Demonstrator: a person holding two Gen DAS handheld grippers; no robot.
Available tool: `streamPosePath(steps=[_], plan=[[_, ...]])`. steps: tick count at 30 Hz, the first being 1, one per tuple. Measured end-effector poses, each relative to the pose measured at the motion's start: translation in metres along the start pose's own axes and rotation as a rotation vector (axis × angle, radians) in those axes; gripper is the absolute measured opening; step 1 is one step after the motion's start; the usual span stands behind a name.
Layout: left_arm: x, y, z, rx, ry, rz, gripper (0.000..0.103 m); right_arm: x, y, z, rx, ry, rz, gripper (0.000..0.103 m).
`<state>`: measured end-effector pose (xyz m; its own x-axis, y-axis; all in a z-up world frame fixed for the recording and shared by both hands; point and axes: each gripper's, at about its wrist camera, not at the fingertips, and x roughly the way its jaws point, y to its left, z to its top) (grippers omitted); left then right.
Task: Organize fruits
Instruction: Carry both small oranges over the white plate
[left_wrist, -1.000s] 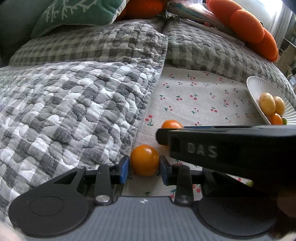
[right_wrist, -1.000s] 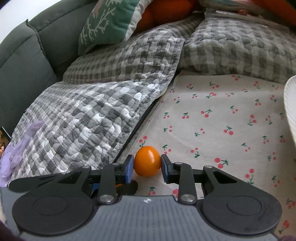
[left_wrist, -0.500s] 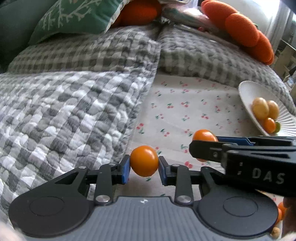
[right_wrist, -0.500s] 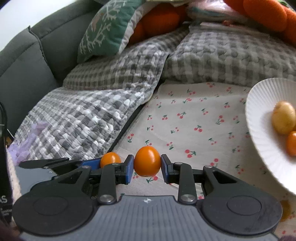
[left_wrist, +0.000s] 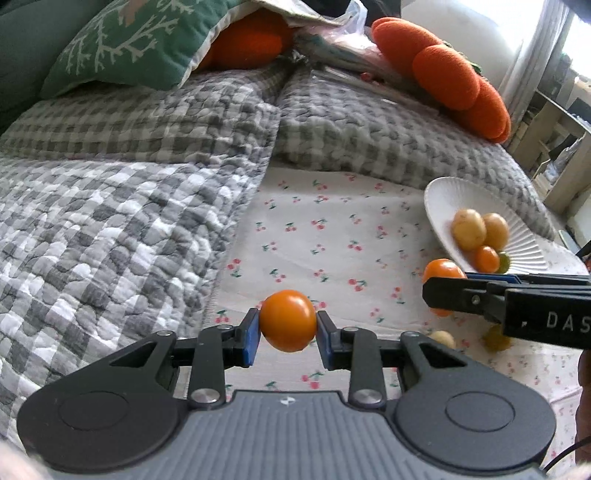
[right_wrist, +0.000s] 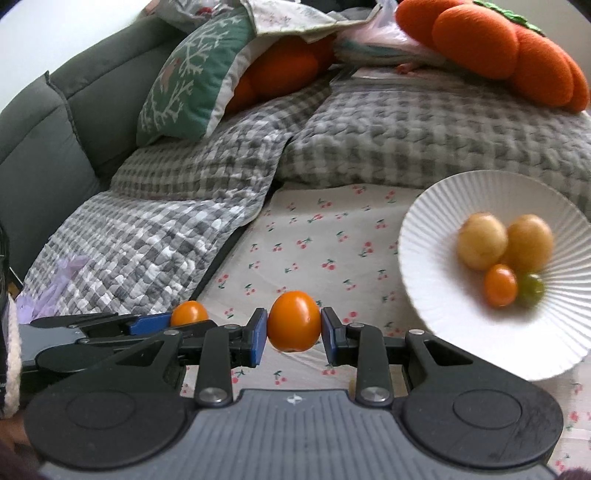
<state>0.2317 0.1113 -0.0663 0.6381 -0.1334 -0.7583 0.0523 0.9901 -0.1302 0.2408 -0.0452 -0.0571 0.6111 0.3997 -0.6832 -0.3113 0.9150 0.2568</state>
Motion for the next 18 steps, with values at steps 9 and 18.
streamPosePath(steps=[9,18], plan=[[-0.018,-0.027,0.007,0.03,-0.041,-0.059,0.02,-0.036,-0.014,0.008,-0.034,-0.016,-0.03,0.028],[-0.032,-0.058,0.009,0.111,-0.082,-0.078,0.02,-0.067,-0.042,-0.002,-0.032,-0.017,-0.066,0.028]])
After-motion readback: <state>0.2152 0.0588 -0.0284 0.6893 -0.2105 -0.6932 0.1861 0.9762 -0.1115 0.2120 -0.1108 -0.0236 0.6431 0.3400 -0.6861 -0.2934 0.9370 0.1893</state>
